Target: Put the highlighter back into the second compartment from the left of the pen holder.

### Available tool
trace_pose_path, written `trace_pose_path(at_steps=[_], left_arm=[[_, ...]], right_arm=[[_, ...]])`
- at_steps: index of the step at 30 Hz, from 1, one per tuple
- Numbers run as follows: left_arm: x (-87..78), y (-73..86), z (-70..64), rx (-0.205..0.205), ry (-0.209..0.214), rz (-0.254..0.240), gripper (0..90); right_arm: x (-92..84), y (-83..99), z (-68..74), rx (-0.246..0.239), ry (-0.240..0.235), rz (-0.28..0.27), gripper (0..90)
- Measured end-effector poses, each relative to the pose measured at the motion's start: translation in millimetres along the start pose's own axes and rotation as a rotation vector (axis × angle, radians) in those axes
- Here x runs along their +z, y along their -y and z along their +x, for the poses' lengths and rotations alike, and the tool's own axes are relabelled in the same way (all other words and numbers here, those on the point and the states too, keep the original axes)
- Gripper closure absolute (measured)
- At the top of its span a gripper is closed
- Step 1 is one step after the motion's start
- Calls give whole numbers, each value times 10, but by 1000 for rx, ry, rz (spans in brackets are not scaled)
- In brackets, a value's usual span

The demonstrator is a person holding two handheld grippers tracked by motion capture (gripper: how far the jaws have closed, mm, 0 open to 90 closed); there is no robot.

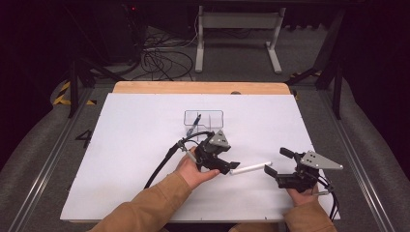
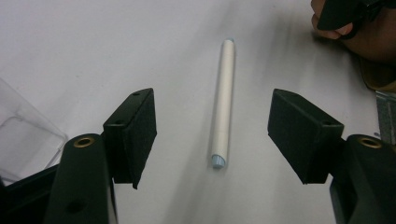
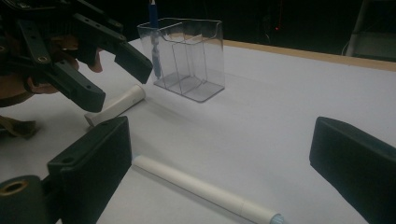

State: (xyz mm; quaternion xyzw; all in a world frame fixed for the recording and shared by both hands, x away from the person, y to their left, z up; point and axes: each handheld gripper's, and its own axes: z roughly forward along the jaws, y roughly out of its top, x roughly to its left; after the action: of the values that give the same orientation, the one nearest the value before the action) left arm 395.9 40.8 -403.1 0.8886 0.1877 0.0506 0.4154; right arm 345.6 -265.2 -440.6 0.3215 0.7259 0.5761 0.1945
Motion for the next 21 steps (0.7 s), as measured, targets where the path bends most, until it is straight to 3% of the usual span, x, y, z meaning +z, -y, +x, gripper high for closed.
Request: trace_pose_path(at_steps=[9,16,21], left_arm=[[179,-105,-53,55,-6,46,346],[333,-140,-43,47,9,45,360],[438,-152,-38,66,18,59,379]], right_arm=[[-8,2,-6,7,-4,-5,65],[-18,2,-8,6,-7,-9,69],[-21,3,-12,9,-9,-10,71]])
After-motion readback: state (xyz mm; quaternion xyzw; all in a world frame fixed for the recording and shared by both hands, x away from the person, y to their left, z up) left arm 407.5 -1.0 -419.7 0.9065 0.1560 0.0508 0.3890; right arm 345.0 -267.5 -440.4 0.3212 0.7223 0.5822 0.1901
